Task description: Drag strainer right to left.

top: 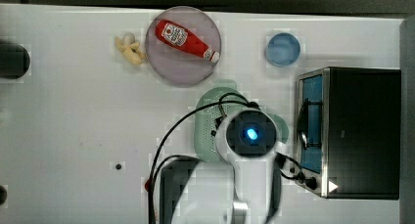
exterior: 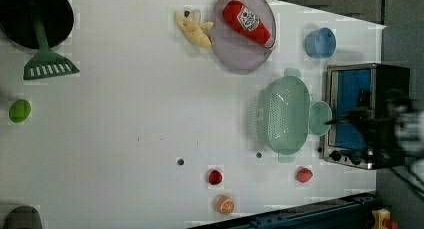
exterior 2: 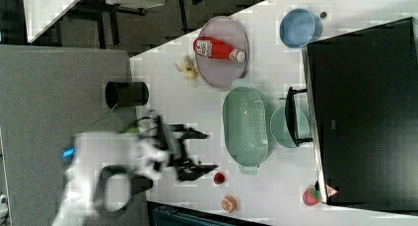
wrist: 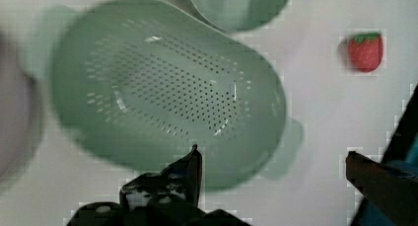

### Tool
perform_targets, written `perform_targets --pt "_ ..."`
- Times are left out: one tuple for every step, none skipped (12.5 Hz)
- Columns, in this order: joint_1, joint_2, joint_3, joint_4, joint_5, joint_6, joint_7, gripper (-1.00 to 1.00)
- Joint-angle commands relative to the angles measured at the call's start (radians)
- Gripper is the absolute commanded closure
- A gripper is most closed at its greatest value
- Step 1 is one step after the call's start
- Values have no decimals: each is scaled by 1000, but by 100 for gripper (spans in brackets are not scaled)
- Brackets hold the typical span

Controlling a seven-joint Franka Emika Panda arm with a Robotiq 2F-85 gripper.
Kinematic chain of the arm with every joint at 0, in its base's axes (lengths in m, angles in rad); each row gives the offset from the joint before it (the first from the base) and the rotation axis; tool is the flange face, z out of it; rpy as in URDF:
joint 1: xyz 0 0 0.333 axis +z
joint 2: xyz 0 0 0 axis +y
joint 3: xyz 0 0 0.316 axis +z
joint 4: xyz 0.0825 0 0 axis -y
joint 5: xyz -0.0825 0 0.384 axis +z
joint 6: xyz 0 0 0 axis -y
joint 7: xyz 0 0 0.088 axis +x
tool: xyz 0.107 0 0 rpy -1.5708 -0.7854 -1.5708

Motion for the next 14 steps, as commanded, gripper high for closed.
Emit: perform_targets --pt "18 69 15 -41 3 166 128 -100" --pt "18 118 19 -51 3 240 128 -100" --pt "19 164 24 -57 4 314 129 -100" --pt "19 209 27 -61 6 377 151 -100" --pt "21 251 29 -65 9 428 202 -100" --pt "25 292 34 -71 11 474 272 -100" --pt "30 331 44 -74 11 524 344 -100" --pt "36 370 57 -78 11 577 404 -100" --pt "43 404 70 -81 11 631 444 -100" --pt "49 437 81 -84 10 676 466 -100" --pt "55 465 90 -84 10 712 466 -100" --pt "61 489 95 -84 10 732 466 -100" --pt "67 506 95 -84 10 739 466 -100" --pt "71 516 96 -82 10 742 466 -100"
